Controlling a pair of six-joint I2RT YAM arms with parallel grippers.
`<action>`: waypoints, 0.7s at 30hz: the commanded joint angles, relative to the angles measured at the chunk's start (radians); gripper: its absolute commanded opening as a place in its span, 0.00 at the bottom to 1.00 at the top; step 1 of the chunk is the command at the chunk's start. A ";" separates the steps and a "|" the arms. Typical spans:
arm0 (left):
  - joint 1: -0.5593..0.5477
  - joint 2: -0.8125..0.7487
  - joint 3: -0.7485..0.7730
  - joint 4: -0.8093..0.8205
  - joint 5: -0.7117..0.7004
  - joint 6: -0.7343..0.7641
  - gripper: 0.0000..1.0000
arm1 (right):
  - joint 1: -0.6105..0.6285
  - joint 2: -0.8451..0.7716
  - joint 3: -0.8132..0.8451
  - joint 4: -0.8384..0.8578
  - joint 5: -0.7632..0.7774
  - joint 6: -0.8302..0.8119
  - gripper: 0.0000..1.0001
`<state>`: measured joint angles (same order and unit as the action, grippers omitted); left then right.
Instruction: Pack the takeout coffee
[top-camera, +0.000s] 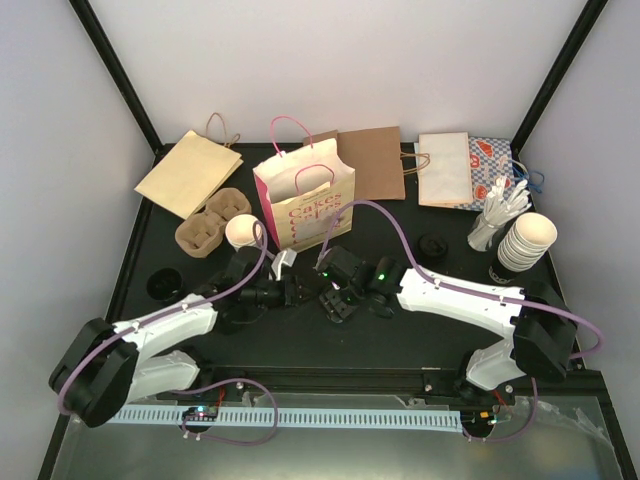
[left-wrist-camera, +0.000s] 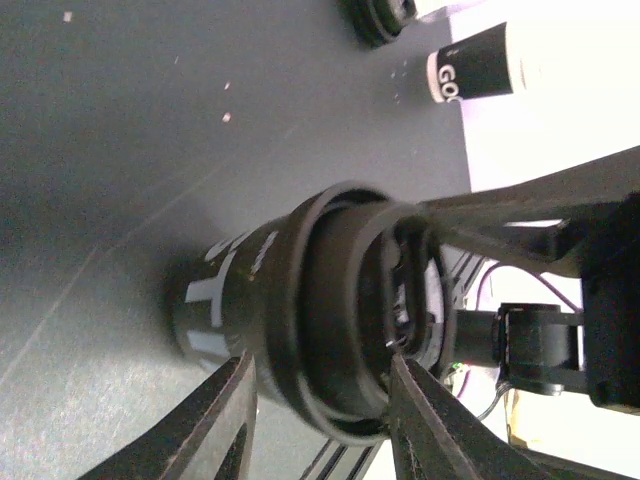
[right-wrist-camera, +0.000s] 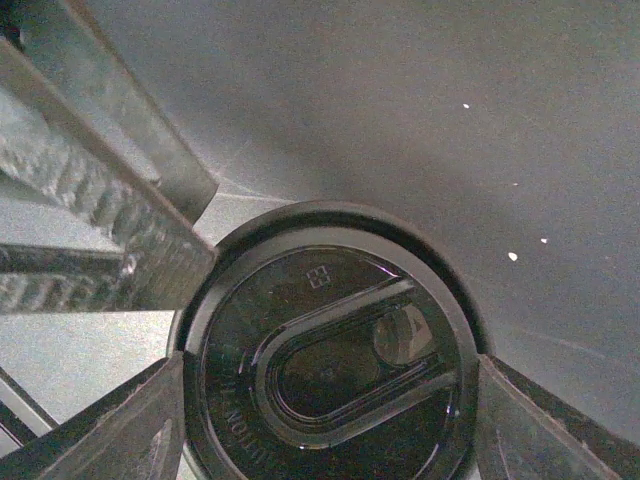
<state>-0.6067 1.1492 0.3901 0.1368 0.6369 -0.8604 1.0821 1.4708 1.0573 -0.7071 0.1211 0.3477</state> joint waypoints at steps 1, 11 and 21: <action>0.027 -0.023 0.062 -0.070 -0.015 0.047 0.38 | 0.008 0.067 -0.081 -0.096 -0.121 -0.019 0.74; 0.033 0.051 0.046 0.018 0.008 0.014 0.33 | 0.008 0.067 -0.078 -0.127 -0.108 -0.020 0.74; 0.037 0.010 0.026 0.047 0.013 -0.006 0.33 | 0.011 0.031 -0.084 -0.186 -0.071 0.049 0.74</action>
<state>-0.5770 1.1873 0.4198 0.1478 0.6346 -0.8577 1.0832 1.4513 1.0420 -0.7185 0.1047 0.3355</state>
